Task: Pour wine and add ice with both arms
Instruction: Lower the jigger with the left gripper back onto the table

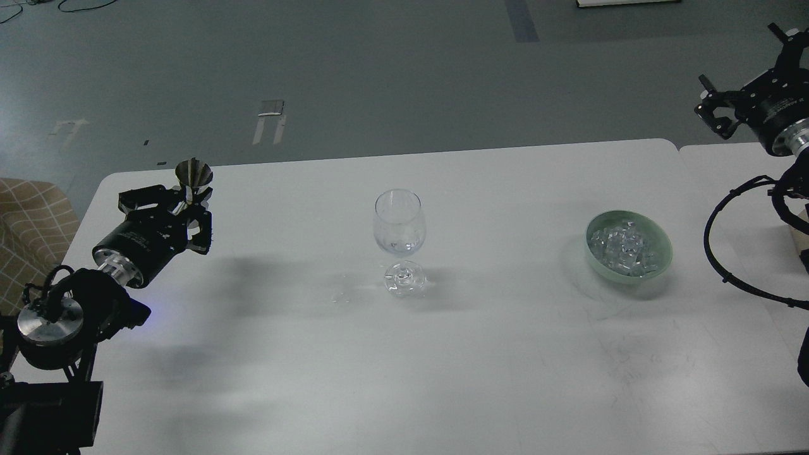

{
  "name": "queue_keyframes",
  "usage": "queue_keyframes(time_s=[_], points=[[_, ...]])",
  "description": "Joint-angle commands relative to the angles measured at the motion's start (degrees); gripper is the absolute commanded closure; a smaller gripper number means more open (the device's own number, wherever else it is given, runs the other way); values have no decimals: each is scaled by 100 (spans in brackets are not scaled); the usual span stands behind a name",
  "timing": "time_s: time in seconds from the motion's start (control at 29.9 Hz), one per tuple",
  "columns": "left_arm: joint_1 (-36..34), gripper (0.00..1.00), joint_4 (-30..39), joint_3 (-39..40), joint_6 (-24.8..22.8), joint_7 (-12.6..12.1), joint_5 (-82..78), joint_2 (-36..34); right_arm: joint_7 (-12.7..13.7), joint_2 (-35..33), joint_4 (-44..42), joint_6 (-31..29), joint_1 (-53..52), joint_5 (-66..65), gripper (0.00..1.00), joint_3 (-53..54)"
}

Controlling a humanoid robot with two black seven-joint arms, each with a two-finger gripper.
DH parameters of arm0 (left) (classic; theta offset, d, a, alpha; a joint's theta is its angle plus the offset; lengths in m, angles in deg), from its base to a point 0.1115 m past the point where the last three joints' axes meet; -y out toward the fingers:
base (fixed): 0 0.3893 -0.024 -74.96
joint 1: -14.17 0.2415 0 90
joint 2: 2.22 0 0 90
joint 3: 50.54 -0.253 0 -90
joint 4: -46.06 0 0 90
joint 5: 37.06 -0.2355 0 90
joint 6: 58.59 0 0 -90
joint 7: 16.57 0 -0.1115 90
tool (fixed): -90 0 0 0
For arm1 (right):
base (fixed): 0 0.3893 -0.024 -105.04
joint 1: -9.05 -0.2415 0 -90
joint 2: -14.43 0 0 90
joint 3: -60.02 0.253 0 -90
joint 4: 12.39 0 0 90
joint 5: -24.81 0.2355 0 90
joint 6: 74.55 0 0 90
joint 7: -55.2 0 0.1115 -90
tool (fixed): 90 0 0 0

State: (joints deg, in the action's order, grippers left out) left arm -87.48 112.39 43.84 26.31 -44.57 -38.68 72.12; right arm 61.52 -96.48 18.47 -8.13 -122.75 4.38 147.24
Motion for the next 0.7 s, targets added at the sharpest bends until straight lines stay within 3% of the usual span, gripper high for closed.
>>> queue_keyframes(time_s=[0.0, 0.4, 0.67], points=[[-215, 100, -708, 28, 0, 0, 399, -25, 9, -62, 8, 37, 15, 3, 0, -3], [-390, 100, -1631, 336, -96, 0, 988, -42, 18, -62, 588, 450, 50, -6, 0, -293], [-716, 99, -2379, 310, -474, 0, 997, -42, 18, -62, 597, 494, 50, 3, 0, -372]])
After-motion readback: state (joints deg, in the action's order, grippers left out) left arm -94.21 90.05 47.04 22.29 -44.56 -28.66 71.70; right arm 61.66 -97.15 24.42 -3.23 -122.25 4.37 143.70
